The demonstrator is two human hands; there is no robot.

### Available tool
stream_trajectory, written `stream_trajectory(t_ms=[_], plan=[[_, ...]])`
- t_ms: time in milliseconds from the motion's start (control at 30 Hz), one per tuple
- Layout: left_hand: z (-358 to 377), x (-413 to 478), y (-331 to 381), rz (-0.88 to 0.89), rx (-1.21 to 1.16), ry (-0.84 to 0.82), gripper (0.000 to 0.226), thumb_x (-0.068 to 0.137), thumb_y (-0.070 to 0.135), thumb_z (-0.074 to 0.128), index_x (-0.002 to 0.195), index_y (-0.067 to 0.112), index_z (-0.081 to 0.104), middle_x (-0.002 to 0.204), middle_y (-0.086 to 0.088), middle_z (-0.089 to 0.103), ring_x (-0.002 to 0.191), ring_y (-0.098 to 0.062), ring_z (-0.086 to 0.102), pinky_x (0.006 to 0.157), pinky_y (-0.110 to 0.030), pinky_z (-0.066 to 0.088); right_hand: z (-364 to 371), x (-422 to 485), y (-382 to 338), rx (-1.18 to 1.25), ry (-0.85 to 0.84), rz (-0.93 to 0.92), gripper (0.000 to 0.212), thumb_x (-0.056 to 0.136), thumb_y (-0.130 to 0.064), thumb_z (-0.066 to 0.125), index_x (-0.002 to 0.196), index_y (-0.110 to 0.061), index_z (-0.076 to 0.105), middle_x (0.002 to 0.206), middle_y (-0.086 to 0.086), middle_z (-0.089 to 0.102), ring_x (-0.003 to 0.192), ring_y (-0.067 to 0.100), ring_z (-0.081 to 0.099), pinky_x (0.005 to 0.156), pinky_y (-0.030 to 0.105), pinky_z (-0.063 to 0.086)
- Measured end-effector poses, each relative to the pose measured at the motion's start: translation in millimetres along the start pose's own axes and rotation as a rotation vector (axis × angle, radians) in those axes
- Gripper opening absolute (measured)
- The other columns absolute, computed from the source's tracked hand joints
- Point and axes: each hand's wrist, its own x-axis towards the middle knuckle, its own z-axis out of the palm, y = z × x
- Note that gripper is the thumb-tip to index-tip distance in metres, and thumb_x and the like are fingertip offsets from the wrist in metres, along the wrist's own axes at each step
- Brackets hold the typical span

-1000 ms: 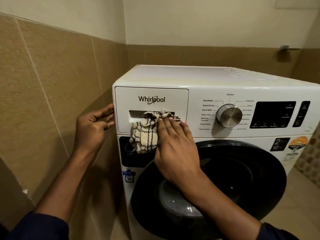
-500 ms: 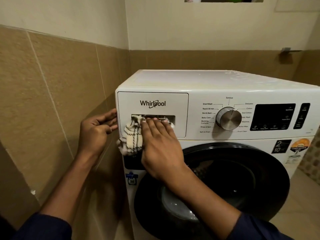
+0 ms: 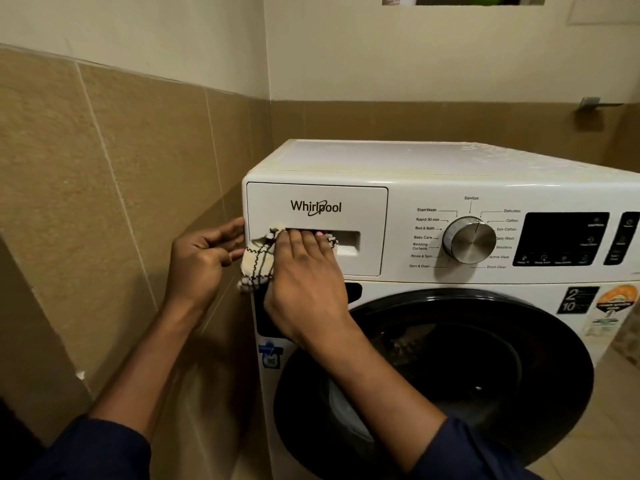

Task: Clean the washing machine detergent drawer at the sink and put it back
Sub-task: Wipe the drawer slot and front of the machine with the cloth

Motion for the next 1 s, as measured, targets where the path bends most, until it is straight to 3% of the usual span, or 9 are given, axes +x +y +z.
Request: stream_trajectory(t_ms=[100, 200, 400, 500, 600, 667, 767, 900, 1000], plan=[[0, -1, 0, -0.003, -0.003, 0.016, 0.068, 0.072, -0.029, 0.03, 0.125, 0.004, 0.056, 0.09, 0.009, 0.074, 0.089, -0.003, 0.071, 0.079, -0.019, 0.057, 1, -21, 23, -0.036, 0.034, -0.078, 0.07, 0.079, -0.023, 0.035, 0.146, -0.004, 0.034, 0.151, 0.015, 0.036, 0.143, 0.029, 0.028, 0.119, 0.041, 0.009], [0, -3, 1, 0.005, -0.003, 0.012, 0.067, 0.074, -0.029, 0.029, 0.128, 0.003, 0.054, 0.105, -0.005, 0.069, 0.091, -0.002, 0.071, 0.08, -0.02, 0.058, 1, -42, 46, -0.187, 0.123, 0.004, 0.068, 0.073, -0.022, 0.036, 0.136, -0.002, 0.05, 0.14, 0.017, 0.051, 0.133, 0.031, 0.045, 0.113, 0.045, 0.025], [0, -2, 1, -0.001, 0.022, 0.012, 0.067, 0.074, -0.028, 0.03, 0.124, 0.007, 0.056, 0.082, 0.017, 0.075, 0.091, -0.002, 0.071, 0.08, -0.02, 0.058, -1, -19, 30, -0.116, 0.071, 0.084, 0.078, 0.075, -0.026, 0.014, 0.147, -0.001, 0.026, 0.15, 0.021, 0.035, 0.142, 0.036, 0.025, 0.12, 0.046, 0.008], [1, -2, 3, -0.01, 0.028, 0.005, 0.069, 0.071, -0.028, 0.03, 0.122, 0.009, 0.057, 0.079, 0.017, 0.075, 0.088, -0.002, 0.071, 0.076, -0.017, 0.057, 9, -4, 7, -0.057, 0.093, 0.025, 0.069, 0.083, -0.026, 0.035, 0.146, -0.001, 0.028, 0.149, 0.019, 0.036, 0.14, 0.035, 0.026, 0.12, 0.046, 0.007], [2, -2, 2, 0.0, 0.015, 0.011, 0.071, 0.07, -0.029, 0.029, 0.12, 0.012, 0.058, 0.08, 0.014, 0.075, 0.087, -0.002, 0.071, 0.073, -0.014, 0.054, 20, -4, 4, -0.037, 0.144, 0.008, 0.084, 0.072, -0.036, 0.061, 0.143, -0.002, 0.034, 0.145, 0.017, 0.041, 0.138, 0.034, 0.031, 0.12, 0.047, 0.011], [1, -2, 0, -0.006, 0.014, 0.029, 0.069, 0.071, -0.028, 0.031, 0.121, 0.01, 0.059, 0.093, 0.006, 0.074, 0.094, -0.007, 0.071, 0.077, -0.017, 0.055, 26, -9, 15, -0.1, 0.153, -0.048, 0.094, 0.062, -0.029, 0.072, 0.144, -0.004, 0.034, 0.144, 0.014, 0.042, 0.137, 0.032, 0.033, 0.12, 0.046, 0.013], [0, -2, -4, 0.014, 0.022, 0.037, 0.067, 0.074, -0.026, 0.034, 0.122, 0.013, 0.059, 0.11, -0.008, 0.07, 0.105, -0.013, 0.068, 0.085, -0.024, 0.057, 26, -13, 29, -0.133, 0.161, -0.106, 0.09, 0.062, -0.018, 0.072, 0.144, -0.005, 0.036, 0.143, 0.012, 0.045, 0.136, 0.031, 0.036, 0.119, 0.046, 0.015], [2, -3, -5, 0.031, 0.048, 0.048, 0.063, 0.079, -0.025, 0.035, 0.126, 0.012, 0.056, 0.119, -0.008, 0.066, 0.109, -0.01, 0.066, 0.091, -0.029, 0.056, 21, -22, 42, -0.165, 0.211, -0.091, 0.073, 0.069, -0.015, 0.047, 0.141, -0.003, 0.04, 0.141, 0.015, 0.049, 0.134, 0.033, 0.041, 0.118, 0.046, 0.018], [0, -2, -5, 0.047, 0.071, 0.026, 0.063, 0.081, -0.025, 0.035, 0.128, 0.012, 0.054, 0.12, -0.006, 0.065, 0.109, -0.008, 0.065, 0.091, -0.027, 0.055, 11, -29, 54, -0.218, 0.216, -0.021, 0.08, 0.063, -0.014, 0.064, 0.139, 0.0, 0.043, 0.138, 0.018, 0.052, 0.131, 0.034, 0.045, 0.117, 0.047, 0.02]])
